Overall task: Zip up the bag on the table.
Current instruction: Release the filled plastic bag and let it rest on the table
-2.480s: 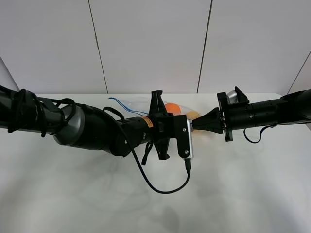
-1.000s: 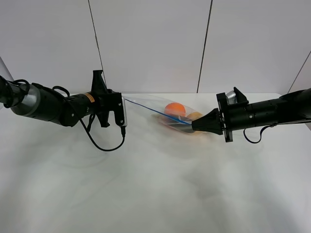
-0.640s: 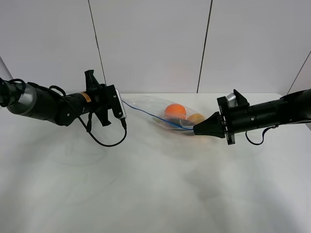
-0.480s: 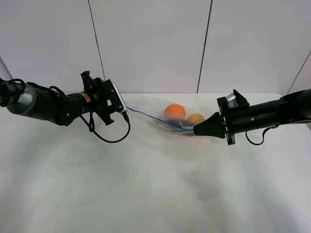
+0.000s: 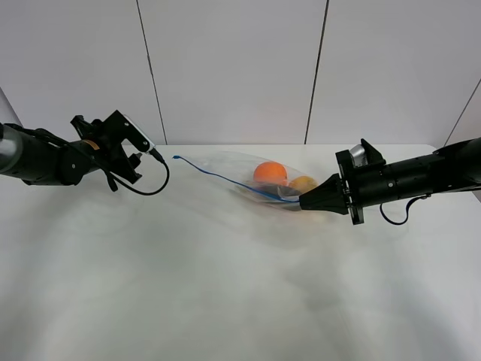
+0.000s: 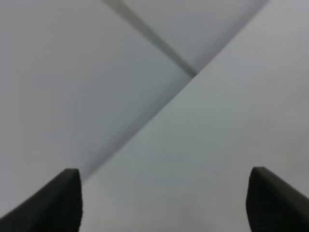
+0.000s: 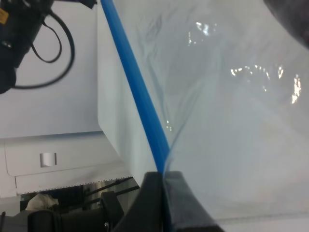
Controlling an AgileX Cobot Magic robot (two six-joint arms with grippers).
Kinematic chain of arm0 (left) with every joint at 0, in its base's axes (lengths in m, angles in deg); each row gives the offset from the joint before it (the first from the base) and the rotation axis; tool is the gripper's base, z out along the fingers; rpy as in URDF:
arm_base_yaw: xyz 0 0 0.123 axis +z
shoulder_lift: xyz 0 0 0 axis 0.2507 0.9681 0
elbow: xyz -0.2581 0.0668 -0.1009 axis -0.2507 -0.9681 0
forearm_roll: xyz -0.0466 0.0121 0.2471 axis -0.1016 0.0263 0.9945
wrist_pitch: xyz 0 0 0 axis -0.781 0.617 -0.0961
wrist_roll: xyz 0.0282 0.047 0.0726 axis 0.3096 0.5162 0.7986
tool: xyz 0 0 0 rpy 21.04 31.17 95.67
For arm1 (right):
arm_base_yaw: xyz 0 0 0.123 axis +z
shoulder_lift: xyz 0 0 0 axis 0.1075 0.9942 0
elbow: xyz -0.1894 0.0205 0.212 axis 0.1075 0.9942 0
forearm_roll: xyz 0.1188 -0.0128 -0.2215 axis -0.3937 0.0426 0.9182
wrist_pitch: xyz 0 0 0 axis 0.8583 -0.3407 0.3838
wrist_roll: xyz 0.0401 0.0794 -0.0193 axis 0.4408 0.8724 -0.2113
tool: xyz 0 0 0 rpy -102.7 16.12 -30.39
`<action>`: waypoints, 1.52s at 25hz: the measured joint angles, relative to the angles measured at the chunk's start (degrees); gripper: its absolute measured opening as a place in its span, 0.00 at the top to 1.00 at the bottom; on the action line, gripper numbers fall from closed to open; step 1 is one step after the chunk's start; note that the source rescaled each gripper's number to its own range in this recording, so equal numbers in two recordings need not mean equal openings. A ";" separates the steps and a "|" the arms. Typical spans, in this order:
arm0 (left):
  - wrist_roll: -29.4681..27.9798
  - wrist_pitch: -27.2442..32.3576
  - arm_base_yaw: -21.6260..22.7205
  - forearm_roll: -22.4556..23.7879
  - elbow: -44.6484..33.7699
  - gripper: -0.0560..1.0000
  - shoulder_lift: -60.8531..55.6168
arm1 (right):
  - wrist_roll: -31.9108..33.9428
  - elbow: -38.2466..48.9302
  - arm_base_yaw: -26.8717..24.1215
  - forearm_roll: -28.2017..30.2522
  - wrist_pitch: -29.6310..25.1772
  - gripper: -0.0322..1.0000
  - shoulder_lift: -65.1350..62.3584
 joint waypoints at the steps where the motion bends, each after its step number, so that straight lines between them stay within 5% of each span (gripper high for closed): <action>1: -1.37 0.16 0.21 -2.93 0.00 0.10 0.00 | 0.00 0.00 0.00 0.00 0.00 0.97 0.00; 6: -12.04 5.70 0.39 -17.26 0.00 0.11 0.00 | 0.00 0.00 0.00 0.00 0.00 0.97 0.00; 10: -20.52 21.51 0.49 -19.43 2.17 0.11 0.00 | 0.00 0.00 0.00 0.00 0.00 0.97 0.00; 18: -24.89 61.19 0.94 -17.07 17.00 0.11 0.06 | 0.00 0.00 0.00 -0.26 0.00 0.97 0.00; 21: -27.01 68.93 1.01 -15.70 21.18 0.11 0.06 | 0.00 0.00 0.00 -0.29 0.00 0.97 0.00; 25: -34.41 83.82 1.01 -7.46 29.72 0.11 0.06 | 0.00 0.00 0.00 -0.29 0.00 0.97 0.00; 30: -41.00 91.86 1.81 2.18 36.18 0.11 0.06 | 0.00 0.00 0.00 -0.36 -0.01 0.97 0.00; 38: -42.97 99.01 3.25 4.31 39.73 0.11 -0.42 | 0.00 0.00 0.00 -0.41 -0.01 0.97 0.00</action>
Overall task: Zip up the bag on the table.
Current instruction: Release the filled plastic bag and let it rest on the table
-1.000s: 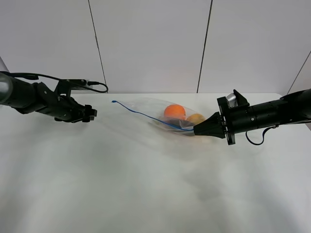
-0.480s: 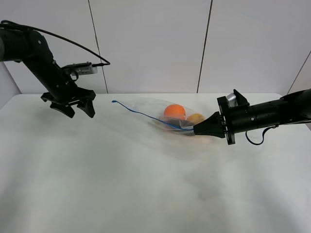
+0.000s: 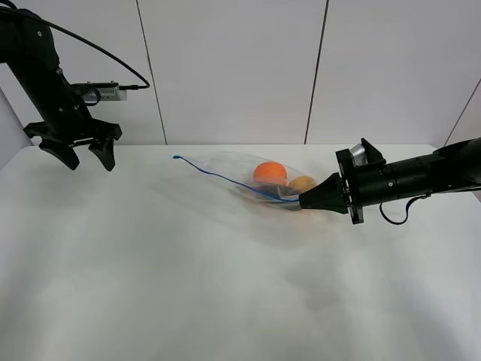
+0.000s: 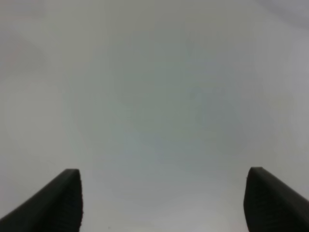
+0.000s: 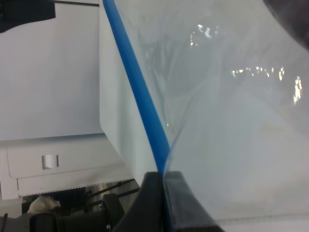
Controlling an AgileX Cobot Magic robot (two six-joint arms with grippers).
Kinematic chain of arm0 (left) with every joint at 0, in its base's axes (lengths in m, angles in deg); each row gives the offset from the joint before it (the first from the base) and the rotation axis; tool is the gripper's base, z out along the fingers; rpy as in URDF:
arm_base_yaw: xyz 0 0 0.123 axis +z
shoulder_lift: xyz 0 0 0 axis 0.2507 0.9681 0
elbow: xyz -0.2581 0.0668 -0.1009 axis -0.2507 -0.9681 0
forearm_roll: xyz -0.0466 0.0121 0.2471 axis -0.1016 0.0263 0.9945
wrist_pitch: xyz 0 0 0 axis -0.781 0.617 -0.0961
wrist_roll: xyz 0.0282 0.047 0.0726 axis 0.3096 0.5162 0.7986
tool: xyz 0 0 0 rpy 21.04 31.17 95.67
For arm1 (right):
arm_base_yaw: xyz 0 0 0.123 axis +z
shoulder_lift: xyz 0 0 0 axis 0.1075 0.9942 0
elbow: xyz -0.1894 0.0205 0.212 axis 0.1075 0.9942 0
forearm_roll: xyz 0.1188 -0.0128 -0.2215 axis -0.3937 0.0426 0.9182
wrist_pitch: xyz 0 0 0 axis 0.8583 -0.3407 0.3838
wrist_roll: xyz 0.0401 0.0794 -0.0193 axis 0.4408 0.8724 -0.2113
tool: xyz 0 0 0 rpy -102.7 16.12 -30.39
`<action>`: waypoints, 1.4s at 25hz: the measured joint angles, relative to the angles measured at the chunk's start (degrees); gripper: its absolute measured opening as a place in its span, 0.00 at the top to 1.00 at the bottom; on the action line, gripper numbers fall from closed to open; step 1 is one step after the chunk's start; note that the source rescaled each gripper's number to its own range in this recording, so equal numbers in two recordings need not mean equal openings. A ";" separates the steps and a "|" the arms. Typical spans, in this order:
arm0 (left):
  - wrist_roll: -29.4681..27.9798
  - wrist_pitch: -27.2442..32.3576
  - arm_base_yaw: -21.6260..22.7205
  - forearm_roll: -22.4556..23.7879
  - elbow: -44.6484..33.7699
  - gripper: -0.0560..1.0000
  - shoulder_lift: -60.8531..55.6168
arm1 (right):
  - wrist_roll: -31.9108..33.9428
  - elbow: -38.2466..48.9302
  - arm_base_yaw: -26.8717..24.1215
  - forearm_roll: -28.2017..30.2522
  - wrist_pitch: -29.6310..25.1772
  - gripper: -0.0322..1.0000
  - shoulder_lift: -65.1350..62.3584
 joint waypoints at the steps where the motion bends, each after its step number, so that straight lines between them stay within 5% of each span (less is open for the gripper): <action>1: -0.05 0.18 0.00 0.48 0.05 0.11 -0.29 | 0.00 0.00 0.00 0.00 0.00 0.97 0.00; 12: -1.45 0.26 0.14 2.96 -5.24 0.11 -11.89 | 0.00 0.00 0.00 0.00 0.00 0.97 0.00; 28: -4.49 0.59 0.14 2.79 -52.43 0.11 -63.72 | 0.66 0.00 0.00 0.00 0.00 0.95 0.00; 31: -5.65 0.65 0.14 2.77 -58.69 0.11 -74.22 | 1.36 0.00 0.00 0.14 -0.05 0.78 0.00; 35: -7.55 -1.29 0.14 2.72 -63.98 0.11 -86.33 | 1.49 0.00 0.00 0.62 -0.28 0.24 0.00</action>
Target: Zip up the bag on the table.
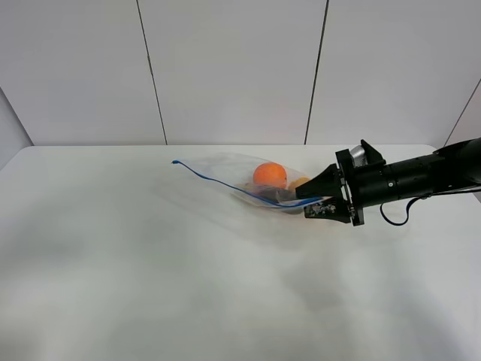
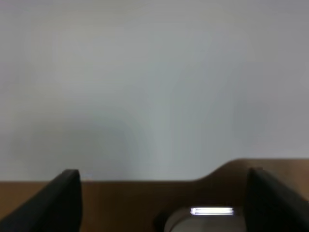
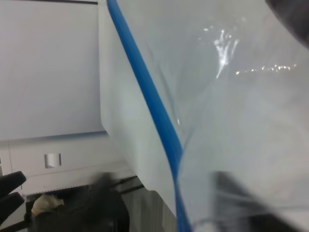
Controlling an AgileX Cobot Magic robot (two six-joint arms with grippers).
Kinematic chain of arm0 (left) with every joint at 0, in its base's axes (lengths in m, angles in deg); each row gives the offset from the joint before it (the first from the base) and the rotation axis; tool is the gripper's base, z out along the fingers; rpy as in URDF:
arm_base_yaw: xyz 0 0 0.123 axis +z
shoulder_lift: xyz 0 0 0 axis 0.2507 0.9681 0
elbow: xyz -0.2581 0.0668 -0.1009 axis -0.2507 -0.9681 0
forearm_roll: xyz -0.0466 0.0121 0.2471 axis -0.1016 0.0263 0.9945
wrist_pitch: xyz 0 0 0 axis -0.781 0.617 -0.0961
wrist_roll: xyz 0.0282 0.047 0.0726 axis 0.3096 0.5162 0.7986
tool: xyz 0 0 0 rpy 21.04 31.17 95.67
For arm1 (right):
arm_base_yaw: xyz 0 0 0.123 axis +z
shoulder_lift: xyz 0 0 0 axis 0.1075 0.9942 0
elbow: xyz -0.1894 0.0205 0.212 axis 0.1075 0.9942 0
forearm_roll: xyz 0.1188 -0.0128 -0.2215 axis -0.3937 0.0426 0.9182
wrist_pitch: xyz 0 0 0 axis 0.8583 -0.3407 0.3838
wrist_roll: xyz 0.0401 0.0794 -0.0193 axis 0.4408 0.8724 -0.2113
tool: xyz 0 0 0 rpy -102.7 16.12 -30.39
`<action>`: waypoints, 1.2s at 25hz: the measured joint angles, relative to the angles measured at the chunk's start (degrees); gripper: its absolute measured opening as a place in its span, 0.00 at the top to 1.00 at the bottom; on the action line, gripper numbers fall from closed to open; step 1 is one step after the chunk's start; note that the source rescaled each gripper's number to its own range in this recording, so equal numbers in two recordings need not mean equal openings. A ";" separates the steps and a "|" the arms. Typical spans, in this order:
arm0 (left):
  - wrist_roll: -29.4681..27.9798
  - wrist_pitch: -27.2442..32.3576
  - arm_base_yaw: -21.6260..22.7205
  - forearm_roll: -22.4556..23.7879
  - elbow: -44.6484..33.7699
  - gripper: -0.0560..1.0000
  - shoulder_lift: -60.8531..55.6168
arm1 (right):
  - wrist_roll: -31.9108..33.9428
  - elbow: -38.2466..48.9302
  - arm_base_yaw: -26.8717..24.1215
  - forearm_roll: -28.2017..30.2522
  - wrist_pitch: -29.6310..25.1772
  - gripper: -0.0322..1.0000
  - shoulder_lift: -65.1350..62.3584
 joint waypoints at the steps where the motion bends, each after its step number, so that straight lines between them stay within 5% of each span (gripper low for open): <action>1: -0.40 -0.50 0.00 0.00 -1.10 0.11 -2.11 | 0.00 0.00 0.00 0.00 0.00 0.14 0.00; 5: -0.77 -0.68 0.00 0.00 -2.24 0.11 -8.88 | 1.06 0.00 0.00 0.75 0.76 0.02 0.00; 14: -0.79 -0.87 0.00 0.00 -2.24 0.11 -20.89 | 9.76 -0.46 0.00 13.61 8.62 0.01 -2.61; 24: -1.15 -0.82 0.00 0.00 -2.41 0.11 -29.09 | 33.97 -17.73 0.00 50.14 7.31 0.00 -8.03; 30: -1.19 -0.82 0.00 0.00 -2.48 0.11 -29.28 | 40.13 -25.65 0.06 66.50 1.23 0.00 -8.22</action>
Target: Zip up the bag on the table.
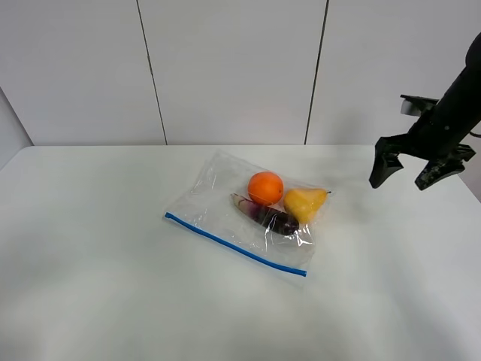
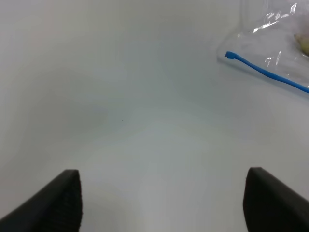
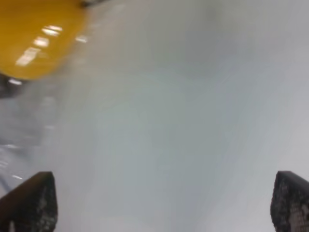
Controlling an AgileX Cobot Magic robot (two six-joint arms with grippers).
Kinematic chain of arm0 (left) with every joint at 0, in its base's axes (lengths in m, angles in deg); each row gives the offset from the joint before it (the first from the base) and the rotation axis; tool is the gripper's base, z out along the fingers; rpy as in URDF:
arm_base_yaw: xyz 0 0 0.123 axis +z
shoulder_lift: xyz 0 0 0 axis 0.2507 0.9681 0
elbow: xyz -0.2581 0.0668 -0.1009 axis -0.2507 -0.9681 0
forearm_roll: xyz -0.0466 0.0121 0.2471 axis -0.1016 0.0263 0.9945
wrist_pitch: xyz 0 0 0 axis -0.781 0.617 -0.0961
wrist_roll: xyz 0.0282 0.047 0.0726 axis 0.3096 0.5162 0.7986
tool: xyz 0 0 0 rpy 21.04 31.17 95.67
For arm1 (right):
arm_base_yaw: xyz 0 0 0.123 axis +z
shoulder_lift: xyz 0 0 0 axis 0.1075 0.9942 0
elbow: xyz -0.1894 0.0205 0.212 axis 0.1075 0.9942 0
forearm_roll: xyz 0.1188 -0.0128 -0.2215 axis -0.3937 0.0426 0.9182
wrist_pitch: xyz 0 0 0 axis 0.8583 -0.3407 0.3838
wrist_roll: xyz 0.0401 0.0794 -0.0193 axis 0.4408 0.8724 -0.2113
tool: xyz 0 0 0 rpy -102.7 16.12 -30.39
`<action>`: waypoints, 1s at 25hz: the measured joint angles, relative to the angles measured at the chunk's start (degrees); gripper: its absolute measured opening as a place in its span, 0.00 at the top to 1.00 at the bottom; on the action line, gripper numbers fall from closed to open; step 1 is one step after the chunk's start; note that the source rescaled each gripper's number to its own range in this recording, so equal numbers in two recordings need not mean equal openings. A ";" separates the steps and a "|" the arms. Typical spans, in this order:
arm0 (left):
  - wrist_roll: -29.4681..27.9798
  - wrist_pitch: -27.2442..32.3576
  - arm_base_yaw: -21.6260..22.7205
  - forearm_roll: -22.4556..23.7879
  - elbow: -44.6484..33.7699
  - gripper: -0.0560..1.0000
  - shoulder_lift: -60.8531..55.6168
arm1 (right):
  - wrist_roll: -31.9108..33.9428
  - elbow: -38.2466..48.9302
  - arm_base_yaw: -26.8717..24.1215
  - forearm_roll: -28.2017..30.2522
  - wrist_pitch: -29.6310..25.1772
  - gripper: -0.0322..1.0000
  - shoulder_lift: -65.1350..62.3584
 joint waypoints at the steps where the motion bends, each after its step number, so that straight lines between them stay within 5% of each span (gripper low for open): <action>1: 0.00 0.00 0.00 0.00 0.00 0.11 -0.15 | 0.43 -0.12 0.00 1.76 -0.90 0.00 -0.14; 11: -0.03 0.00 0.00 0.00 0.00 0.11 -0.86 | 1.71 6.38 0.00 3.72 -1.50 0.00 -7.96; 25: -0.07 0.00 0.00 0.15 0.00 0.11 -0.86 | 2.28 33.71 0.00 2.66 -1.67 0.00 -39.98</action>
